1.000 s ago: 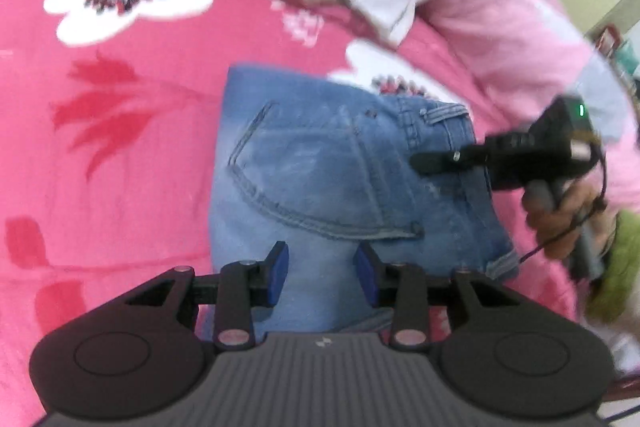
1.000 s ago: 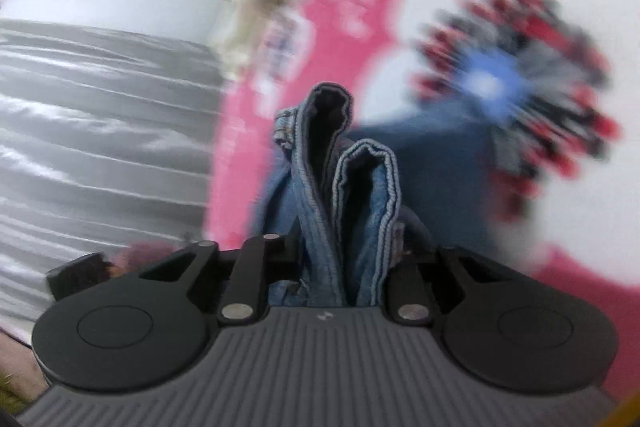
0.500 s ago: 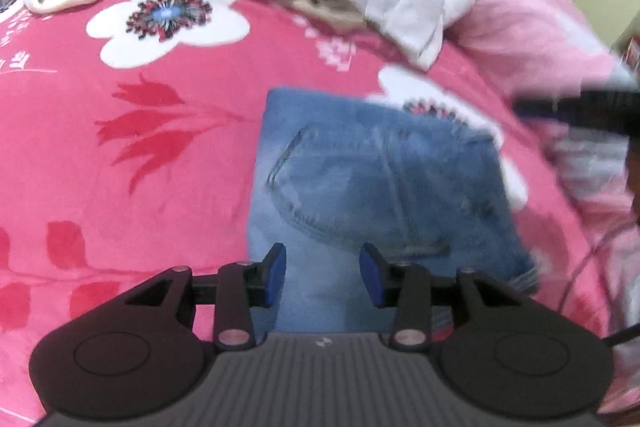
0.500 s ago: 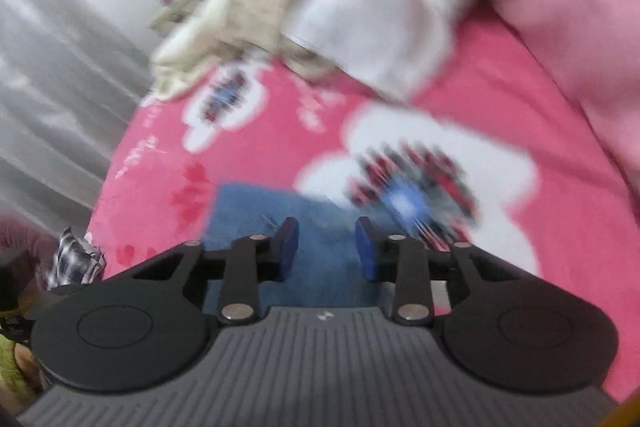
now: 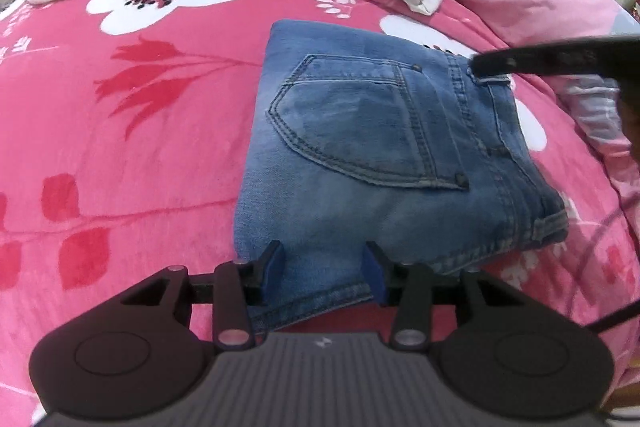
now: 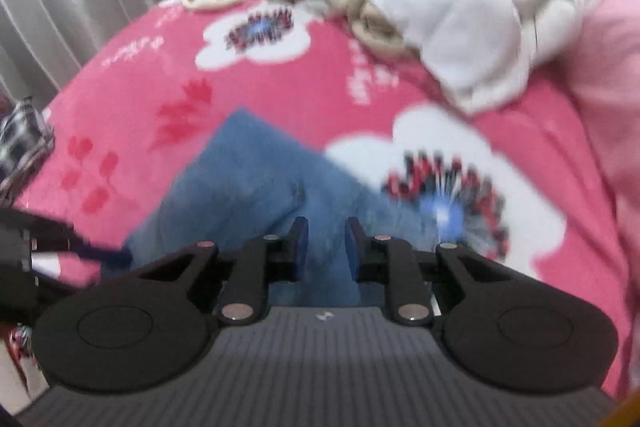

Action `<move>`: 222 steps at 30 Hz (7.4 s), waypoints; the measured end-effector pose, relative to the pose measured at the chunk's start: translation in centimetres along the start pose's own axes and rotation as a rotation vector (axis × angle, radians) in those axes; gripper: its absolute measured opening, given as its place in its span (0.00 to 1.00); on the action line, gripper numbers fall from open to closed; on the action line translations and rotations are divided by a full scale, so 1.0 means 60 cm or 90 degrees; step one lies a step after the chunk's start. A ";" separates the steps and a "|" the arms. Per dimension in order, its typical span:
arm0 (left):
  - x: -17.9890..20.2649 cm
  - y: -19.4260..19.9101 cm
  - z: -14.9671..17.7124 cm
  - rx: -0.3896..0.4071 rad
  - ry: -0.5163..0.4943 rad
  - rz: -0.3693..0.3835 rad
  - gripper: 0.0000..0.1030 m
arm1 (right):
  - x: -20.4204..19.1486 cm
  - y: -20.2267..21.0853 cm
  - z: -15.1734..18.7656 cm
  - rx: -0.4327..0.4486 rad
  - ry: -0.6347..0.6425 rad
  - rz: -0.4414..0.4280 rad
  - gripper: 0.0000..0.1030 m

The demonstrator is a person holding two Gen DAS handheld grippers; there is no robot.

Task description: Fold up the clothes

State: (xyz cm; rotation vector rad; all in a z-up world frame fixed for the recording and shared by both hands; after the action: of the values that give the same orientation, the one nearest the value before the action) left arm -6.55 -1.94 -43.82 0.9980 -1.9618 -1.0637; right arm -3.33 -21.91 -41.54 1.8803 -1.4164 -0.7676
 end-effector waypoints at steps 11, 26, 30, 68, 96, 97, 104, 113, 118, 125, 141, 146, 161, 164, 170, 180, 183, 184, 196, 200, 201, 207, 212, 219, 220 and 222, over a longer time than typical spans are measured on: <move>-0.041 0.054 -0.008 0.059 0.104 0.043 0.45 | -0.021 -0.028 -0.019 -0.039 0.089 0.074 0.12; -0.094 0.009 0.063 -0.029 0.279 0.181 0.49 | -0.116 -0.174 -0.097 -0.071 0.035 -0.044 0.14; -0.128 0.035 0.051 0.027 0.313 0.188 0.49 | -0.127 -0.143 -0.113 -0.056 0.047 -0.040 0.14; -0.156 -0.043 -0.069 -0.016 0.278 0.243 0.54 | -0.078 -0.052 -0.072 -0.035 -0.024 -0.011 0.15; -0.073 -0.154 -0.140 -0.041 0.302 0.327 0.58 | 0.200 -0.111 0.077 0.123 -0.589 -0.298 0.67; -0.074 -0.151 -0.133 -0.050 0.304 0.332 0.58 | 0.187 -0.106 0.085 0.108 -0.585 -0.317 0.67; -0.068 -0.138 -0.097 -0.075 0.286 0.326 0.59 | 0.101 -0.087 0.121 0.017 -0.525 -0.363 0.71; -0.069 -0.126 -0.088 -0.074 0.281 0.298 0.59 | 0.088 -0.100 0.108 -0.016 -0.515 -0.421 0.70; -0.060 -0.127 -0.090 -0.070 0.272 0.258 0.58 | 0.073 -0.102 0.122 -0.036 -0.550 -0.435 0.63; -0.037 -0.069 -0.087 -0.055 0.278 0.218 0.46 | 0.052 -0.077 0.102 -0.078 -0.494 -0.411 0.32; -0.068 0.114 -0.030 0.052 0.409 0.239 0.43 | -0.036 0.044 -0.015 -0.070 -0.327 -0.359 0.30; -0.189 0.237 0.022 0.123 0.487 0.211 0.43 | -0.165 0.039 -0.106 -0.085 -0.244 -0.398 0.30; -0.671 0.548 0.288 0.445 0.790 -0.007 0.44 | -0.864 -0.112 -0.431 -0.162 0.216 -0.679 0.30; -0.721 0.515 0.346 0.453 0.864 -0.010 0.44 | -0.962 -0.166 -0.427 -0.219 0.296 -0.701 0.30; -0.762 0.419 0.420 0.400 0.958 0.011 0.43 | -1.047 -0.300 -0.339 -0.360 0.375 -0.654 0.31; -0.776 0.418 0.436 0.386 0.952 0.059 0.52 | -1.029 -0.296 -0.338 -0.366 0.340 -0.671 0.40; -0.768 0.453 0.448 0.380 0.938 0.050 0.53 | -1.009 -0.289 -0.361 -0.350 0.315 -0.657 0.51; -0.768 0.474 0.455 0.384 0.931 0.034 0.53 | -0.999 -0.279 -0.372 -0.325 0.325 -0.635 0.52; -0.876 0.471 0.363 0.352 0.686 -0.143 0.45 | -1.121 -0.225 -0.407 -0.036 0.524 -0.531 0.21; -0.864 0.483 0.346 0.347 0.637 -0.154 0.47 | -1.126 -0.290 -0.367 -0.026 0.580 -0.455 0.14; -0.855 0.495 0.342 0.345 0.623 -0.161 0.48 | -1.122 -0.272 -0.377 -0.020 0.571 -0.459 0.14; -0.726 0.512 0.309 0.302 0.475 -0.106 0.53 | -1.040 -0.142 -0.404 -0.012 0.536 -0.513 0.15; -0.689 0.433 0.329 0.232 0.443 -0.103 0.53 | -0.984 -0.188 -0.316 -0.092 0.594 -0.460 0.14; -0.656 0.451 0.318 0.196 0.391 -0.123 0.54 | -0.964 -0.128 -0.317 -0.054 0.520 -0.478 0.16; -0.655 0.434 0.319 0.177 0.383 -0.132 0.54 | -0.956 -0.126 -0.307 -0.057 0.513 -0.477 0.16; -0.659 0.412 0.310 0.161 0.392 -0.154 0.53 | -0.946 -0.150 -0.283 -0.055 0.492 -0.452 0.16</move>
State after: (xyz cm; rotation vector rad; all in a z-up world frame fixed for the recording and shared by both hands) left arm -10.69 47.74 -38.07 1.5183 -1.5065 -0.5315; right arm 1.22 37.41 -34.33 2.2597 -0.2308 -0.3067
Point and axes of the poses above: each gripper's, at about its wrist camera, not at the fingertips, and y roughly against the way its jaws point, x to its right, z to its underside, the point moved 10 cm from there along -y, roughly the way its jaws point, and after that the axes turned 5 degrees about y, right-handed, at the moved point
